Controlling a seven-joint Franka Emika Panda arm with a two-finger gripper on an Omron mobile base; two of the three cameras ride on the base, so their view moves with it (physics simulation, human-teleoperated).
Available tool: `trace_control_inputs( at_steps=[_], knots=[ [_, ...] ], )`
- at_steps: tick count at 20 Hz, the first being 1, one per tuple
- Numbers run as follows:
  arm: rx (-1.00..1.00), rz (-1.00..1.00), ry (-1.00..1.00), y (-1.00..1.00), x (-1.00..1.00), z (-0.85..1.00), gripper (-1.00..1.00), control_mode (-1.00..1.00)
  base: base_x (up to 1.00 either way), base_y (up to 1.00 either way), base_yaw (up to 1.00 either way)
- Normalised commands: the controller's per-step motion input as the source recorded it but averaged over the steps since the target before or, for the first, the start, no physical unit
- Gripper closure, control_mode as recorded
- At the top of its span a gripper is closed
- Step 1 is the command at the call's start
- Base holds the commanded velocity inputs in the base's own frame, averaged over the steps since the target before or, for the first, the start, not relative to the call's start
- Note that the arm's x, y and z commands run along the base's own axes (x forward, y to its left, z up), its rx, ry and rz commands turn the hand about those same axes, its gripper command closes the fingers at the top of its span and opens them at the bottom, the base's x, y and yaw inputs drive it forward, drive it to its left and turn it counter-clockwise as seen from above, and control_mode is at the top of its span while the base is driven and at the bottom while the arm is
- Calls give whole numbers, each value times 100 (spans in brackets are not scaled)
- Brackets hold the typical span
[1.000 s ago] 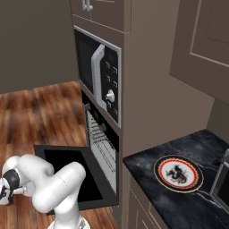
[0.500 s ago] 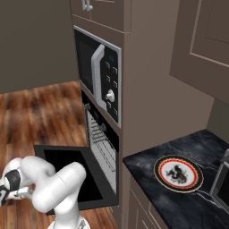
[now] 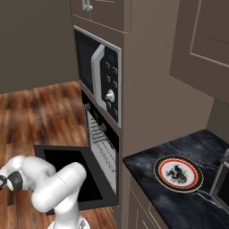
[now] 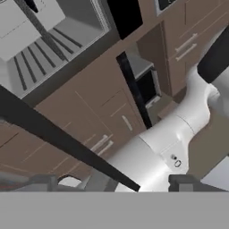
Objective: Place the fish on the rack of the oven, and slide the rack back inside. Close the oven door.
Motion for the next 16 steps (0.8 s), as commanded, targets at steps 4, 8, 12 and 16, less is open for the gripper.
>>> trace_control_inputs(
  at_steps=[4, 8, 12, 16],
  knots=[
    [-43, -16, -26, 29, 2, -50, -100, -100, 0, 0, 0],
    [-46, -3, -18, 36, 0, -65, -100, -100, 0, 0, 0],
    [-36, 15, -5, 63, -23, -42, -100, -100, 0, 0, 0],
    [-26, 25, 0, 87, -20, -7, -100, -100, 0, 0, 0]
  ],
)
